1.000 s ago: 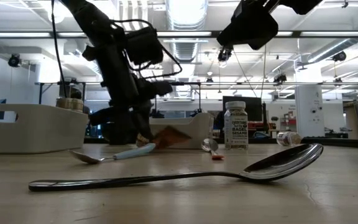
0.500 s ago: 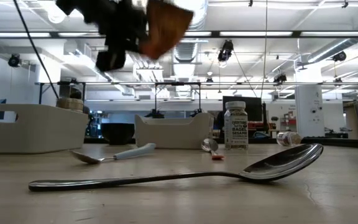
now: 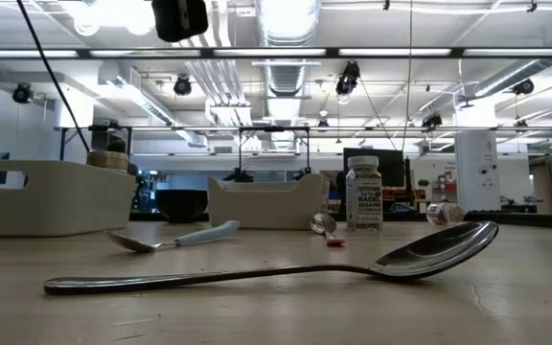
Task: Pick & Place Food Item
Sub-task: Put the brown seasoning pack into the left gray bin
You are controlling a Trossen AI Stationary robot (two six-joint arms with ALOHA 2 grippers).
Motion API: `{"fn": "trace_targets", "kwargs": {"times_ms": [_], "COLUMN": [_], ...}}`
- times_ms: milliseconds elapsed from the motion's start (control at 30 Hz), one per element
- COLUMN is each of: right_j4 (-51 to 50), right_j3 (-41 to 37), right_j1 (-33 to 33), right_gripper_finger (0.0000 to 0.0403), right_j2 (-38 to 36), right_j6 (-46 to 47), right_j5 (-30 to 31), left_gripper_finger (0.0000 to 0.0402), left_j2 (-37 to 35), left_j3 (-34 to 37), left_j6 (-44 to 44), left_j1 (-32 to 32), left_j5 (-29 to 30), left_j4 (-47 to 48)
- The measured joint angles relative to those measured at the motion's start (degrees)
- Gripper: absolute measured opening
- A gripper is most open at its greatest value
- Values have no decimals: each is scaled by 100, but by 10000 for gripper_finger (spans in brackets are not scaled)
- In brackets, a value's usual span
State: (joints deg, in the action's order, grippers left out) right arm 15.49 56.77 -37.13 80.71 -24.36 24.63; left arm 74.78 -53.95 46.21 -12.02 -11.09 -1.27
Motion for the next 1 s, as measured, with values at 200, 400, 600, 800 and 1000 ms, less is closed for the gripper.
{"fn": "trace_targets", "kwargs": {"times_ms": [200, 400, 600, 800, 1000], "right_j4": [340, 494, 744, 750, 826], "right_j3": [0, 2, 81, 120, 230], "right_j1": [171, 543, 871, 1090, 1164], "right_gripper_finger": [370, 370, 370, 370, 370], "right_j2": [4, 181, 282, 390, 605], "right_j6": [-324, -291, -377, -254, -287], "right_j5": [-435, -972, -1207, -1716, -1713], "left_gripper_finger": [53, 53, 53, 53, 53], "left_j2": [0, 56, 346, 466, 466], "left_j3": [0, 0, 0, 0, 0], "left_j6": [-129, -170, -260, -320, -444], "left_j1": [-185, -191, -191, -191, -193], "left_j5": [146, 258, 108, 75, -141], "left_j4": [-250, -435, -689, -911, -1315]}}
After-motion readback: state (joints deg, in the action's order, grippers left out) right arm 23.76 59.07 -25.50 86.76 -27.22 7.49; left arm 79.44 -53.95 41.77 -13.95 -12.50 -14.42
